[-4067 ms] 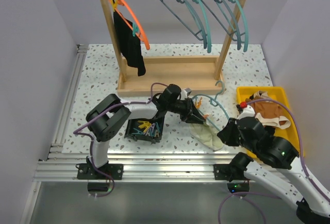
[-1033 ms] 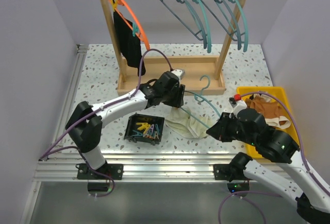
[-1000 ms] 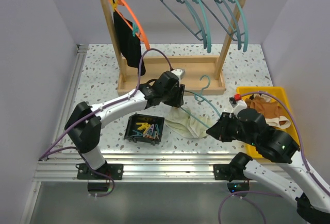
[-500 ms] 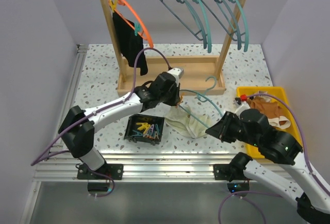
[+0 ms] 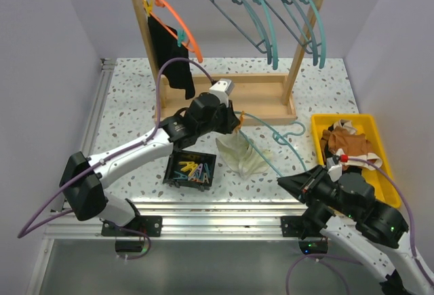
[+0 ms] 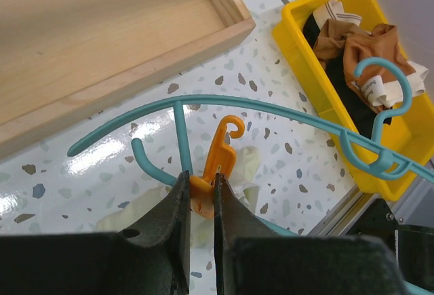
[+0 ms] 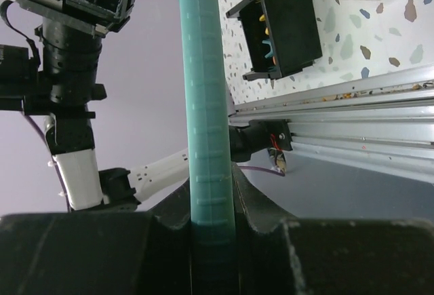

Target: Remove the underwear clipped to the hanger

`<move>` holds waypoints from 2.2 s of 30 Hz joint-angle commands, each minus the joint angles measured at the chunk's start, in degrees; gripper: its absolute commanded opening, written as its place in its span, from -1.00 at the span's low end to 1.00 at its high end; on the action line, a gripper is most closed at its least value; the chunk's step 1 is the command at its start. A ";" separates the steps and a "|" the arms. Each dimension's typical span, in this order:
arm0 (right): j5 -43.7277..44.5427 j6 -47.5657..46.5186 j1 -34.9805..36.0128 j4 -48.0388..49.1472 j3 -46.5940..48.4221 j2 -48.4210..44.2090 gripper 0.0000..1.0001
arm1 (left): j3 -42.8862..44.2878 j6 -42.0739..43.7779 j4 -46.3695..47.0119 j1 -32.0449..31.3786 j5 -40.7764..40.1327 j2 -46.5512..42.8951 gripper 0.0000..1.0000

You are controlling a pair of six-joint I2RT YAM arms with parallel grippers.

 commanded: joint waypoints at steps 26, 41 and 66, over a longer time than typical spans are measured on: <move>15.14 -40.31 0.03 -13.31 17.02 24.44 -1.00 | -2.68 -22.90 6.72 1.30 8.86 -1.33 1.00; 15.41 -59.67 0.11 -11.13 18.96 24.10 -1.00 | -3.56 -39.96 17.95 10.98 34.08 10.97 1.00; 11.64 -67.59 0.03 -6.12 23.44 25.07 -1.00 | -0.65 -54.03 28.32 11.33 46.22 24.51 1.00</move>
